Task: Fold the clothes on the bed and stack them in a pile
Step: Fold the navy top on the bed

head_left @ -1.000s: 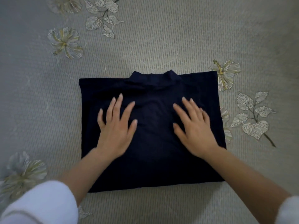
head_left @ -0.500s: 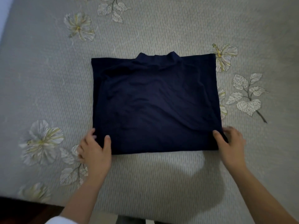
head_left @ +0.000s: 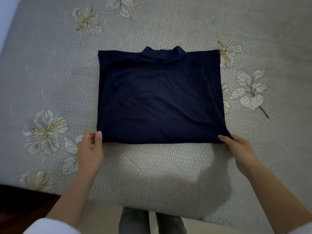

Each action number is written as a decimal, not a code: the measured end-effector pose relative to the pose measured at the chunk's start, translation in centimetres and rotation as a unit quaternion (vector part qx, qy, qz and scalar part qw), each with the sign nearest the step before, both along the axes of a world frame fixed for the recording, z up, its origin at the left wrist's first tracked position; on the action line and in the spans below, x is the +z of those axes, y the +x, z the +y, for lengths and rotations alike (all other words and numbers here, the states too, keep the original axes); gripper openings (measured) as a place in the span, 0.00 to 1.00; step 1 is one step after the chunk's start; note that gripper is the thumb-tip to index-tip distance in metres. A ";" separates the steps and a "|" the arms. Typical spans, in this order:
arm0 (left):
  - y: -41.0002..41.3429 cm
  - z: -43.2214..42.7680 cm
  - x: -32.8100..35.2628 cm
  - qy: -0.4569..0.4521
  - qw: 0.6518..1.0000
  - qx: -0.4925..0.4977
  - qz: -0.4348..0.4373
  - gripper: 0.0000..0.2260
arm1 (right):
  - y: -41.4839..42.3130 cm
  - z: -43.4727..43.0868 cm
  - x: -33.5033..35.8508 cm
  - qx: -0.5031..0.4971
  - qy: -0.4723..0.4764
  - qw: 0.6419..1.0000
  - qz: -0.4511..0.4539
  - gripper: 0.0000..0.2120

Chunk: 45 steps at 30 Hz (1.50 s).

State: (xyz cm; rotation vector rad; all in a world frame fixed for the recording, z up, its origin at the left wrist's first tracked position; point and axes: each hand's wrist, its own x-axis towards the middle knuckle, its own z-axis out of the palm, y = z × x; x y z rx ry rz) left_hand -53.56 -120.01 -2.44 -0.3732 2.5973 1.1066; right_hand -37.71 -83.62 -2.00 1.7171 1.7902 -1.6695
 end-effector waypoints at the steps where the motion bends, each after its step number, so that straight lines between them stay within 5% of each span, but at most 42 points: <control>1: 0.2 0.1 0.3 0.014 1.000 -0.003 0.008 0.11 | 0.1 0.1 -0.1 0.000 -0.003 1.000 0.002 0.07; 6: 0.0 -0.5 0.5 0.076 0.996 0.041 -0.023 0.10 | 0.0 0.9 0.2 -0.020 -0.010 0.999 0.033 0.01; 11: 0.4 -2.2 0.6 0.062 0.997 0.041 0.008 0.07 | 1.5 1.5 0.2 -0.061 0.030 0.997 0.028 0.13; 16: 1.7 -3.3 0.4 -0.011 0.998 0.030 -0.061 0.08 | 2.5 0.5 -0.5 -0.030 0.020 0.998 -0.048 0.07; 20: 1.6 -0.3 -0.3 -0.191 0.980 -0.061 -0.020 0.20 | 1.9 0.0 -0.6 0.051 0.061 0.995 -0.056 0.13; 25: 1.2 8.1 -0.7 -0.136 0.944 -0.275 0.117 0.22 | -0.9 0.5 -0.8 0.044 0.107 0.993 -0.008 0.26; 29: 2.1 13.5 -2.7 -0.167 0.856 -0.487 0.042 0.28 | -3.3 0.9 -1.2 0.082 0.124 0.987 -0.067 0.39; 33: 2.5 14.4 -4.4 -0.221 0.824 -0.521 -0.016 0.29 | -4.2 1.7 -1.2 0.101 0.144 0.978 -0.109 0.32; 37: 2.5 14.2 -4.7 -0.221 0.827 -0.517 -0.004 0.28 | -5.3 2.3 0.1 0.052 0.016 0.996 -0.075 0.21; 41: 1.9 14.3 -4.5 -0.181 0.828 -0.529 -0.048 0.28 | -7.5 2.1 2.8 0.065 -0.177 0.981 -0.049 0.19; 45: -0.1 13.6 -3.1 -0.013 0.854 -0.500 -0.146 0.24 | -10.5 -0.4 5.3 0.079 -0.230 0.970 0.002 0.18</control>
